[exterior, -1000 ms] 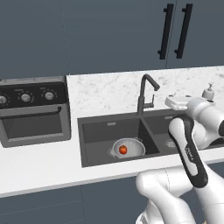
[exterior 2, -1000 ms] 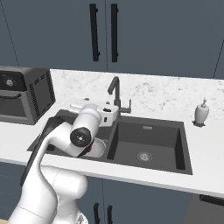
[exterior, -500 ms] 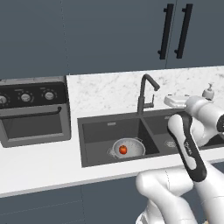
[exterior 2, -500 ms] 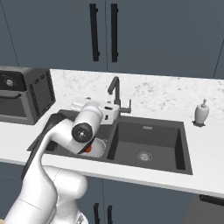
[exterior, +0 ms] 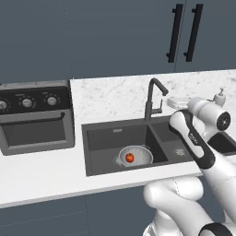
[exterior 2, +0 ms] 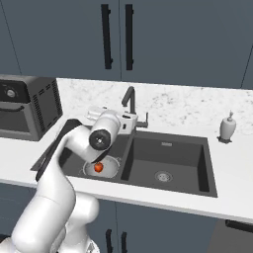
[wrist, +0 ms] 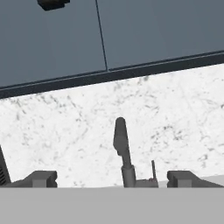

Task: Put the colander in the sink, put the apple in the colander, and turn on the sink faucet and pour water over the colander.

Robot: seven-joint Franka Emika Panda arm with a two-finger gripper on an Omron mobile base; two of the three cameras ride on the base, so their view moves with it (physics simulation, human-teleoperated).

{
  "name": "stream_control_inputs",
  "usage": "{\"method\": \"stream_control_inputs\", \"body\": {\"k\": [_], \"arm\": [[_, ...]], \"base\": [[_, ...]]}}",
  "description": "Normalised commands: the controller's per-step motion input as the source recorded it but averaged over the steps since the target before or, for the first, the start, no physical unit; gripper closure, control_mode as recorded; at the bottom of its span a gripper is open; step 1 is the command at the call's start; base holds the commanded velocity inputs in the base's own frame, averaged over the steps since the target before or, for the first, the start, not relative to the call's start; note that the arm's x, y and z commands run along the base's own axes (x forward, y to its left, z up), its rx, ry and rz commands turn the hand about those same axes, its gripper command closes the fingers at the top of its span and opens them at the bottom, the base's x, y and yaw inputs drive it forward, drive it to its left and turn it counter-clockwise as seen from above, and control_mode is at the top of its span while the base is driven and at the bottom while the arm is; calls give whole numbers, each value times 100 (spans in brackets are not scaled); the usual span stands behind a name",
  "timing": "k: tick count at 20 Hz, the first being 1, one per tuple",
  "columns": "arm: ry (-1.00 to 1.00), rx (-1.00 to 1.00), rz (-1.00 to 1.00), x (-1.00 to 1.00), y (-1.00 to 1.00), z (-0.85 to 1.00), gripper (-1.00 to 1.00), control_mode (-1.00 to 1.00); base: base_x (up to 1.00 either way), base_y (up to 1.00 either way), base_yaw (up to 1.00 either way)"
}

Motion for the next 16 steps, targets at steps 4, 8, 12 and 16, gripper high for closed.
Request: {"method": "stream_control_inputs", "body": {"k": [4,8,12,16], "arm": [[-5,0,0,31,-2,-24,-100,-100],[-7,0,0,31,-8,-14,-100,-100],[-3,0,0,22,-7,-2,-100,-100],[0,0,0,27,0,-9,-100,-100]], "base": [[0,0,0],[0,0,0],[0,0,0],[0,0,0]]}}
